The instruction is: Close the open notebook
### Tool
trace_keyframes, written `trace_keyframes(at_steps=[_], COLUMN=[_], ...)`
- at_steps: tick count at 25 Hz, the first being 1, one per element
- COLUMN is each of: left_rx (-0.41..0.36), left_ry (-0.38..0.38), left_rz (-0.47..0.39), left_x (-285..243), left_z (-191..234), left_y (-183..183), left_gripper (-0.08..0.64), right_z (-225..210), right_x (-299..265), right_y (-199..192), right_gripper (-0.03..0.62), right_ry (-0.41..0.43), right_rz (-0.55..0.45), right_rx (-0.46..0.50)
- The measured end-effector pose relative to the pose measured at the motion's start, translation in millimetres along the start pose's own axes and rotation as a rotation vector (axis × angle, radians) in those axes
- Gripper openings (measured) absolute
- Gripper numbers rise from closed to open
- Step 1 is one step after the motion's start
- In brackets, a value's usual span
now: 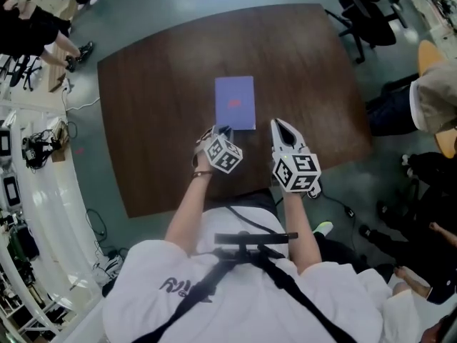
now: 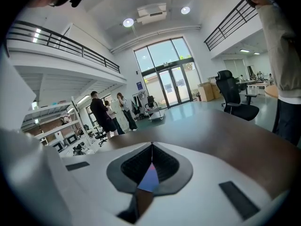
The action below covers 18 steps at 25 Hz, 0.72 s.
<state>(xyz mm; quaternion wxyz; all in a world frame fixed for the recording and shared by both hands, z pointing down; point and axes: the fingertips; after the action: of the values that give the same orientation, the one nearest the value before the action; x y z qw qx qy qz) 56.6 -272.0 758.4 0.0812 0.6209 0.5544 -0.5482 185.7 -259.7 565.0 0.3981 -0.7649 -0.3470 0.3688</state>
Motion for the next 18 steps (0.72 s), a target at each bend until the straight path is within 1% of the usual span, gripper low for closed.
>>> trace_keyframes(at_steps=[2,4,5,6,8,11,13,15,18], left_rx=[0.164,0.334,0.406,0.467,0.557,0.657,0.690,0.690,0.670], left_ry=[0.010,0.013,0.020,0.031,0.062,0.113,0.171,0.221,0.248], left_rz=[-0.092,-0.206,-0.267,-0.328,-0.429,-0.549,-0.616,-0.660,-0.702], left_x=[24.8,56.7,75.6,97.0,140.3,183.1,209.4,231.4,253.4], left_z=[20.3,47.9,64.3,82.1,116.4,147.4,163.3,173.9,182.4], left_y=[15.2,29.5,37.1,45.8,60.4,62.4,63.6,65.0,61.6], left_gripper=[0.014,0.014,0.014,0.012,0.012,0.012,0.012,0.012,0.012], right_z=[14.7,36.4,48.5,61.1,85.4,115.7,132.2,145.5,162.9], right_x=[-5.8,-15.4,-19.8,-23.6,-29.8,-35.3,-36.5,-36.5,-36.9], right_y=[7.3,15.7,20.6,25.9,36.8,53.3,62.4,68.0,69.9], right_gripper=[0.005,0.005,0.005,0.005,0.005,0.005,0.005,0.005,0.005], right_ry=[0.027,0.061,0.079,0.098,0.129,0.160,0.187,0.212,0.211], right_rz=[-0.015,-0.027,-0.034,-0.041,-0.054,-0.085,-0.112,-0.134,-0.147], right_rx=[0.018,0.050,0.069,0.090,0.140,0.235,0.282,0.306,0.338])
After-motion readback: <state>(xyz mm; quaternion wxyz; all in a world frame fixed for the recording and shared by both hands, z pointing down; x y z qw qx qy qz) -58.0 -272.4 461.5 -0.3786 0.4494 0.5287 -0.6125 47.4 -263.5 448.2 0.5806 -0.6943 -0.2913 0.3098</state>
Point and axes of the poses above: the fingertips, and each gripper's own axes: x backward along the fingers, z to its left, y out of its top, and after that the axes turned 13 degrees about y, right-handed
